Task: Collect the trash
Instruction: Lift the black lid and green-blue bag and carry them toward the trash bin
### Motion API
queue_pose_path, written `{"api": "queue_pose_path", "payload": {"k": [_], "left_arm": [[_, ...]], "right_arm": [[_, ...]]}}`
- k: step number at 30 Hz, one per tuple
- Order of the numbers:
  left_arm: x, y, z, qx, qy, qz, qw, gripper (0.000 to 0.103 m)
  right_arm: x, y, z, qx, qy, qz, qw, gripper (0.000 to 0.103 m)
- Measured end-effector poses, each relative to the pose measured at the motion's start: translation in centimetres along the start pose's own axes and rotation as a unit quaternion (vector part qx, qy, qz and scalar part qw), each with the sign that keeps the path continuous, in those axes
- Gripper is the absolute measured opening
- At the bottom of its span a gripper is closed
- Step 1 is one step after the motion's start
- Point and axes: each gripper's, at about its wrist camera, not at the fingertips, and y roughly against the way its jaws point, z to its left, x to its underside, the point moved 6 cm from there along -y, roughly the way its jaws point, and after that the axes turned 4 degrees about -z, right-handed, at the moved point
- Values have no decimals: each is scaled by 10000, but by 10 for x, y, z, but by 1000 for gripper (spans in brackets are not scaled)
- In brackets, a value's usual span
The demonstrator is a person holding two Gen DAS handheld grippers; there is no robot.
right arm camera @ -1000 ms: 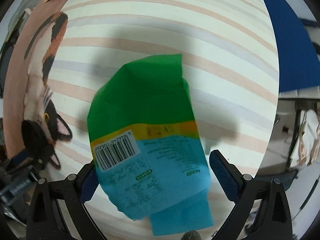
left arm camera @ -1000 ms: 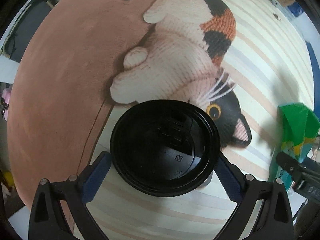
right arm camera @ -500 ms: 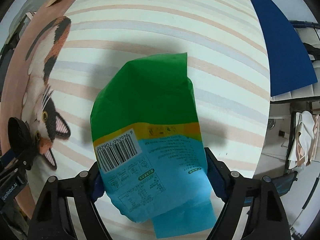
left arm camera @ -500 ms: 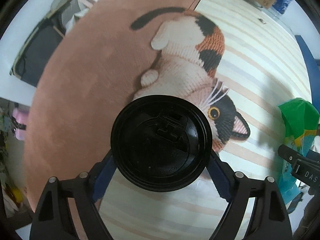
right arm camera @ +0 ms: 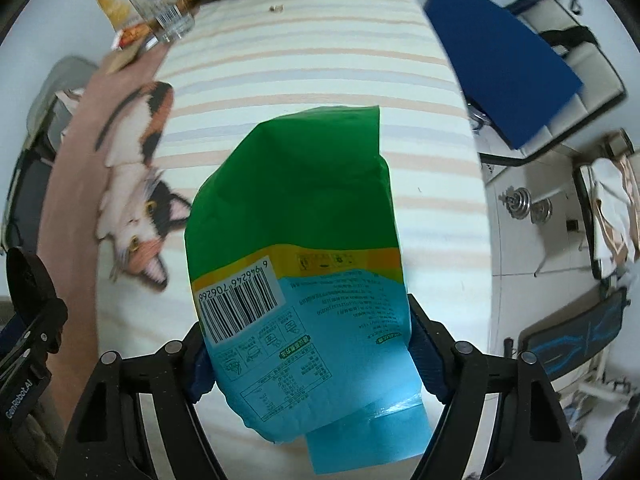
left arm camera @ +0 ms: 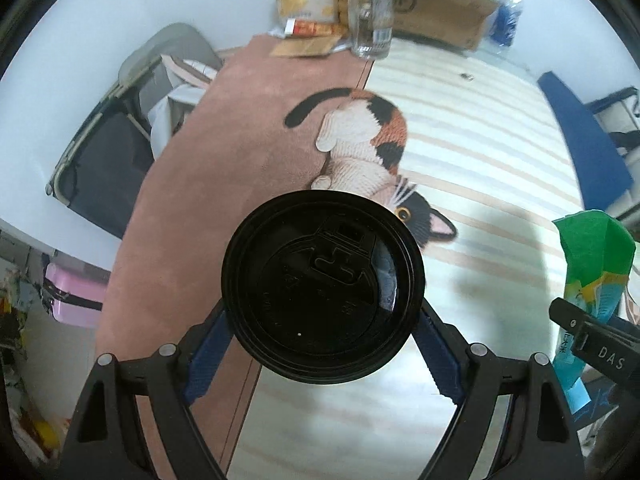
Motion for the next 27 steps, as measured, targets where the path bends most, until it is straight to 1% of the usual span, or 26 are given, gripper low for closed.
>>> {"api": "queue_pose_path", "payload": {"k": [1,3,4,9,12,13,15,16,17,19,20,21,22,23,24,27], "left_arm": [[4,7,1,43,-12,-40,10000,86],[16,27,6,153,-50,-151,9998,86],[22,35,8,195,-60,-200,9996,86],[61,84,28,541,-184,-447,9974,86],[90,112,46,749,-301,-593,9950,86],[101,121,54,822,-365,-630,9940,86],[125,139,69,972,-537,-700,9913,86],[141,148,78,1047,-666,-720,9897,86],[151,154,84,1120,-748,-723,9882,86],[178,166,100,1289,-933,-686,9849,86],[189,170,105,1363,-1001,-646,9835,86],[204,174,112,1437,-1078,-575,9821,86],[216,175,117,1472,-1136,-501,9813,86],[231,176,122,1536,-1214,-384,9799,86],[247,175,127,1605,-1283,-246,9784,86],[290,166,141,1693,-1403,81,9755,86]], "right_arm": [[5,5,6,-22,-36,-40,10000,80],[26,28,10,-99,-141,-154,9997,80],[29,35,9,-114,-164,-187,9996,80],[87,89,20,-193,-302,-450,9983,80],[133,119,31,-227,-402,-589,9972,80],[156,132,37,-202,-465,-659,9965,80],[188,150,43,-192,-598,-718,9954,80],[215,163,49,-134,-715,-771,9944,80],[233,171,53,-115,-802,-795,9935,80],[274,186,62,-92,-1016,-819,9914,80],[303,194,68,-114,-1167,-804,9898,80],[317,198,71,-132,-1233,-784,9892,80],[340,201,76,-154,-1334,-738,9882,80],[368,203,82,-187,-1437,-652,9873,80],[389,203,86,-199,-1488,-568,9870,80],[442,194,96,-258,-1629,-299,9859,80]]}}
